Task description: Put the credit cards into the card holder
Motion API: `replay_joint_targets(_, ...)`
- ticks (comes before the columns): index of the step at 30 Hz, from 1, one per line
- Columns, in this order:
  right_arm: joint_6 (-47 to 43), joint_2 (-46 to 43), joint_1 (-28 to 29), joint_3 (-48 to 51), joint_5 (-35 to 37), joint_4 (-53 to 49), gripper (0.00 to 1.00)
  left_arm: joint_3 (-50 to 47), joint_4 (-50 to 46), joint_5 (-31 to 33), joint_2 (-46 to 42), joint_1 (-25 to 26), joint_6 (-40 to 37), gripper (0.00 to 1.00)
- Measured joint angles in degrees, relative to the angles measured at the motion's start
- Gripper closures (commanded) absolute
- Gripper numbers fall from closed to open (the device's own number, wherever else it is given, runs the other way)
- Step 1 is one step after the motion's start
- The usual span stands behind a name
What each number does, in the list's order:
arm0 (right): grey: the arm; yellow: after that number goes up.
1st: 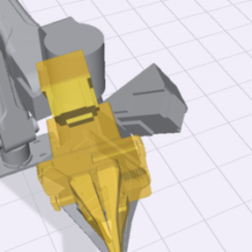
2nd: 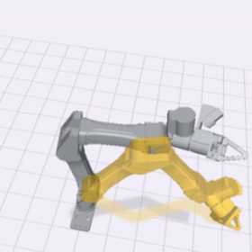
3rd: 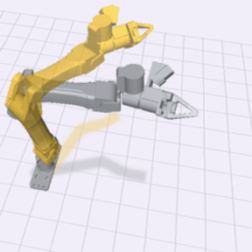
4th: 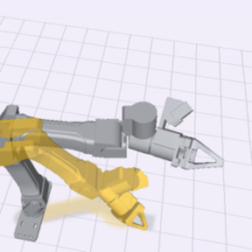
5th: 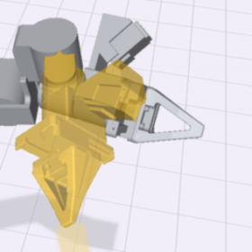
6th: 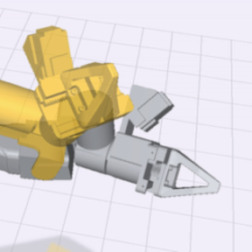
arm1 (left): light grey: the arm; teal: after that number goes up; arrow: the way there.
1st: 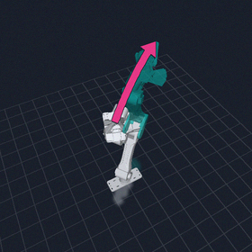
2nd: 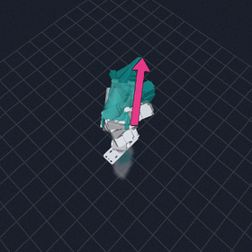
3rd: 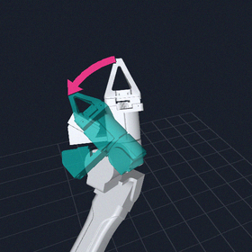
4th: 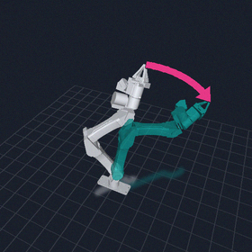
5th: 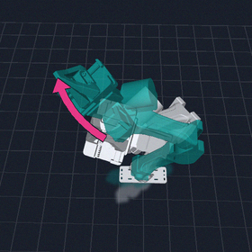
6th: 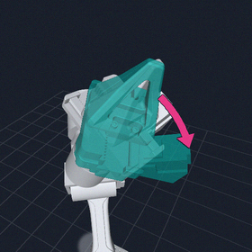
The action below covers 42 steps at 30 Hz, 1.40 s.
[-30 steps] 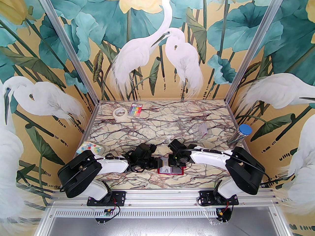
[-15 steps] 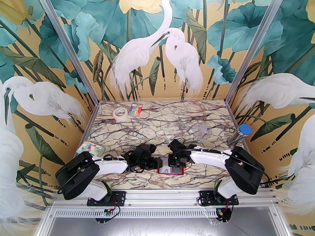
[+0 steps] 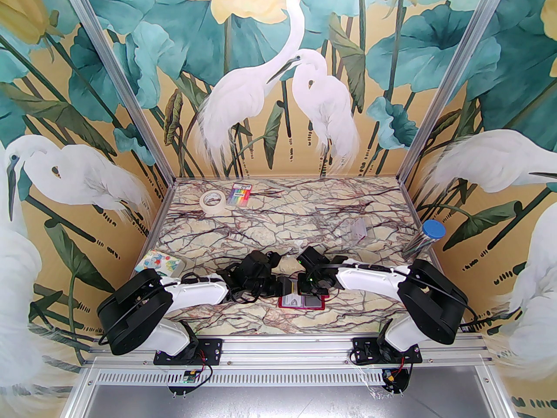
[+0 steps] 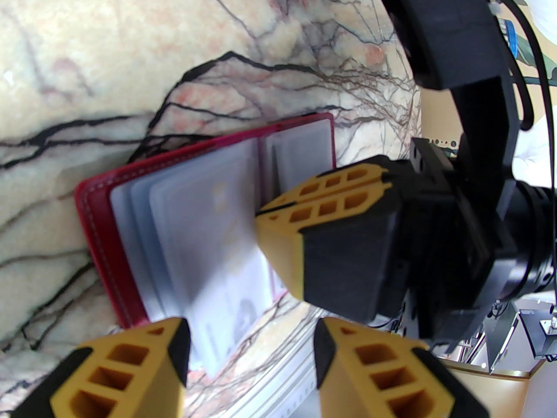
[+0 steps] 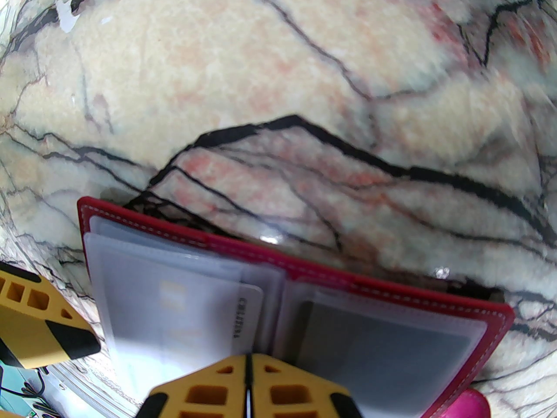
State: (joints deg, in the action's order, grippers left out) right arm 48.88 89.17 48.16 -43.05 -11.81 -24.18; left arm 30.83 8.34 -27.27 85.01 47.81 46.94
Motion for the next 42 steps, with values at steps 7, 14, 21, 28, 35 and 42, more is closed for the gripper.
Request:
replay_joint_targets(7,0.0,0.0,0.0,0.0,0.0,0.0,0.92,0.0,0.0,0.2,0.6,0.2,0.0,0.48)
replay_joint_targets(14,0.0,0.0,0.0,0.0,0.0,0.0,0.92,0.0,0.0,0.2,0.8,0.2,0.0,0.48)
replay_joint_targets(21,0.0,0.0,0.0,0.1,0.0,0.2,0.92,0.0,0.0,0.2,1.4,0.2,0.0,0.48)
replay_joint_targets(28,0.0,0.0,0.0,0.1,0.0,0.2,0.92,0.0,0.0,0.2,1.4,0.6,0.0,0.48)
replay_joint_targets(35,0.0,0.0,0.0,0.1,0.0,0.2,0.92,0.0,0.0,0.2,1.4,1.0,0.0,0.48)
replay_joint_targets(42,0.0,-0.1,0.0,0.2,-0.2,0.4,0.91,0.0,1.2,-0.3,1.4,1.4,0.5,0.48)
